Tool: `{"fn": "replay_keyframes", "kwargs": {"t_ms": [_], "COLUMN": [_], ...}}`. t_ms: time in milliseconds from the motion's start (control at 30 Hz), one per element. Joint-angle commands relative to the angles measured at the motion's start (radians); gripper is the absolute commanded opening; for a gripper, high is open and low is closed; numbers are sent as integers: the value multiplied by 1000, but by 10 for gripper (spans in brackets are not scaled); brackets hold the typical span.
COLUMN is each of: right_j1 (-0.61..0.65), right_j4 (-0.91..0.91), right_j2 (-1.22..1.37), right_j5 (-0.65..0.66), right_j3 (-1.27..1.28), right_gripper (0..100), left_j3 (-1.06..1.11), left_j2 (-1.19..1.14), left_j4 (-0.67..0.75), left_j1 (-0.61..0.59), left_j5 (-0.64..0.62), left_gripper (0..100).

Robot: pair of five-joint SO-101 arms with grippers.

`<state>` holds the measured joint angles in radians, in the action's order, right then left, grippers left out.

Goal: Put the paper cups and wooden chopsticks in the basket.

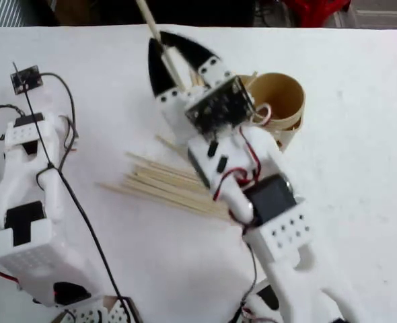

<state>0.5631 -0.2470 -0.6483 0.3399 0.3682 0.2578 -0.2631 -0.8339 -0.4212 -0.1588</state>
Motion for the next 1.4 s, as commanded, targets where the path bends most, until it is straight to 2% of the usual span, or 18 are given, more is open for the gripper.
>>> {"fn": "replay_keyframes", "kwargs": {"t_ms": [0,100,433,533,633,800,900,1067,1200,1267,1367], "right_j1": [-99,-134,-140,-148,-151,-142,-127,-53,120,196,209], "right_j4": [142,188,236,234,205,113,-8,-430,-722,-785,-777], "right_j2": [84,127,136,136,134,133,99,-50,-94,-53,58], "right_j5": [-15,-15,-8,-8,-8,-8,-11,-8,31,141,213], "right_j3": [-44,-8,126,129,123,123,130,140,173,203,252], "right_gripper": [17,17,20,82,118,77,43,25,76,107,152], "left_j3": [-8,-8,-8,-8,-8,-8,-8,-8,-8,-8,-6], "left_j2": [5,5,5,5,5,5,5,5,5,5,5], "left_j4": [17,20,20,18,17,20,20,20,18,18,14], "left_j1": [-2,-2,-2,-2,-2,-2,-2,-2,-2,-2,-5], "left_j5": [12,12,12,12,12,12,12,12,12,12,12], "left_gripper": [72,72,72,72,72,72,72,72,72,72,72]}}
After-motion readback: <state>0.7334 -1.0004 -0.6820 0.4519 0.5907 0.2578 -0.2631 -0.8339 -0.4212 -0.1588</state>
